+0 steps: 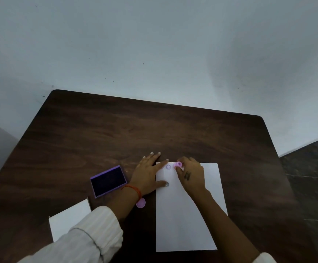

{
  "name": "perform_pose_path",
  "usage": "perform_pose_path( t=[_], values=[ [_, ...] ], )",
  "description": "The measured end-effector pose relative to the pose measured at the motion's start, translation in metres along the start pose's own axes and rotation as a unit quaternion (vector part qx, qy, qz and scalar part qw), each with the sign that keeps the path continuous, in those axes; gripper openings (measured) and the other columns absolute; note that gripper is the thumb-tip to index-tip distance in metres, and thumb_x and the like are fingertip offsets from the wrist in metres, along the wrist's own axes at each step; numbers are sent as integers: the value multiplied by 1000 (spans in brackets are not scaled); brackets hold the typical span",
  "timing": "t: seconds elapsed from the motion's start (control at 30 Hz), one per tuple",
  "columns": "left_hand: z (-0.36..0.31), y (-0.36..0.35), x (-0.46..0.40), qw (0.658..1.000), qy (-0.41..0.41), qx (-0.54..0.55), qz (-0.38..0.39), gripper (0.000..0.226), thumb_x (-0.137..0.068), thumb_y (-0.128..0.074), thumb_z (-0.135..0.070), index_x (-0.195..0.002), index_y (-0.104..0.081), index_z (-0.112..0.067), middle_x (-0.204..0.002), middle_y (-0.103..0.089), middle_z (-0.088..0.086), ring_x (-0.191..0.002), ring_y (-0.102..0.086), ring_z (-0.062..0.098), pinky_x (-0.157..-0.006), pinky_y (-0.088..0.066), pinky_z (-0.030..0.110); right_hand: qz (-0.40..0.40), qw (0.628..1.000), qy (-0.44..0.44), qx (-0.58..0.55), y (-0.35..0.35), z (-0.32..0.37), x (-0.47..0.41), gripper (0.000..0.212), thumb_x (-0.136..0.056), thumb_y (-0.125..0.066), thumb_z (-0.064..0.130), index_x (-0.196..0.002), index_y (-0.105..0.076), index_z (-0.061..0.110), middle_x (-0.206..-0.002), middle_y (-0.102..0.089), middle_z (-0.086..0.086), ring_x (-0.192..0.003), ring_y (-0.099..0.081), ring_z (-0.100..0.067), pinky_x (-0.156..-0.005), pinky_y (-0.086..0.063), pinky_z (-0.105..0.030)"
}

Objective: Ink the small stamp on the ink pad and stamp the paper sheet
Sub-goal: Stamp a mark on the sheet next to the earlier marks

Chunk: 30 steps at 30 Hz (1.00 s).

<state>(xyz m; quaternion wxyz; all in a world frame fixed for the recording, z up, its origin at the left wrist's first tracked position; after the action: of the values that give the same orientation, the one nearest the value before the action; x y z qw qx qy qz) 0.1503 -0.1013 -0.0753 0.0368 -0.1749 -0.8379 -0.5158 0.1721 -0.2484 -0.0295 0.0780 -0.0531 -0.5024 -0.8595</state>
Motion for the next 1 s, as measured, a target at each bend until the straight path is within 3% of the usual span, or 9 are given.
perform_pose_path(
  t=[0.33,0.5,1.0],
  values=[
    [1,-1,-1,1000,0,0,10,79,-76,-58,-59,-142,-21,-37,-158,-8,0,-145,-2,22,-117,-1,41,36,992,1,122,-9,5,-5,30,-89,-55,30,-109,-59,8,-116,-63,-11,-102,-59,-24,-83,-47,-27],
    [0,0,-1,1000,0,2,7,78,-76,-58,-58,-142,-22,-36,-158,-8,0,-145,-1,22,-117,0,41,21,990,37,134,-12,8,-5,29,-87,-59,23,-110,-59,5,-118,-63,-12,-106,-57,-25,-89,-47,-29],
    [2,-3,-1,1000,-5,13,-4,77,-76,-60,-57,-141,-24,-36,-158,-8,0,-145,-2,22,-117,0,42,13,988,85,128,-13,8,-4,21,-87,-56,15,-101,-62,0,-109,-66,-17,-98,-58,-27,-81,-47,-29]
  ],
)
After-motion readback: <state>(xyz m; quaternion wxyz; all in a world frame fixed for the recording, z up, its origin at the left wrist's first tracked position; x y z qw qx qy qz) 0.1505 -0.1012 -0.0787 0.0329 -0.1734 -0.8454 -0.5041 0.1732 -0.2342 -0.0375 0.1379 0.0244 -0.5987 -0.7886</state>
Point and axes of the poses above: each hand's wrist, its own x-axis away from the middle knuckle, its own y-axis out of the back of the hand, z = x × y, the point moved 4 cm from there along -x, towards the middle knuckle
